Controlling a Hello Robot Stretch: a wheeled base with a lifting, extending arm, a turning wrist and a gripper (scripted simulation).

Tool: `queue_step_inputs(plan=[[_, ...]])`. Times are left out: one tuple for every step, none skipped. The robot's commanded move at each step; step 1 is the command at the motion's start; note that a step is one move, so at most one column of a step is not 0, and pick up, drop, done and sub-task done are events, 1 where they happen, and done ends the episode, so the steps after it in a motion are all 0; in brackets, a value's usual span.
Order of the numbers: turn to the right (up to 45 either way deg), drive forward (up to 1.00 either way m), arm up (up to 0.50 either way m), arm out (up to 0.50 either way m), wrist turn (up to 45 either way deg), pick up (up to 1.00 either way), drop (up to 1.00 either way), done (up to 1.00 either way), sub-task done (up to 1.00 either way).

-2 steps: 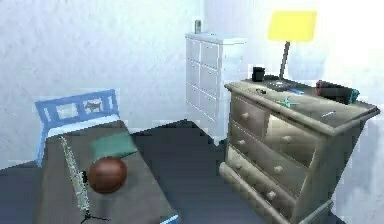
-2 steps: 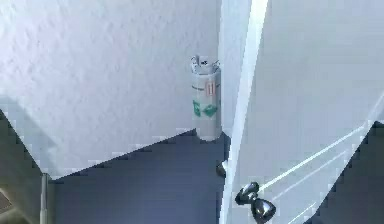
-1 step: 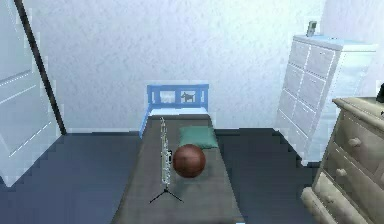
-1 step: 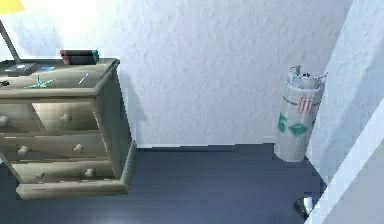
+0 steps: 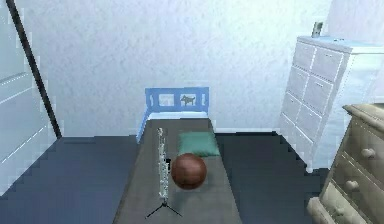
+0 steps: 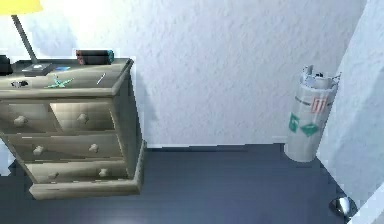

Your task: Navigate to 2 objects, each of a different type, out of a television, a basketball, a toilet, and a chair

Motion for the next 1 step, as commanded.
queue_step_inputs(plan=[[-15.0,0.00,0.00,0.00,0.0,0.00,0.00,0.00,0.00]])
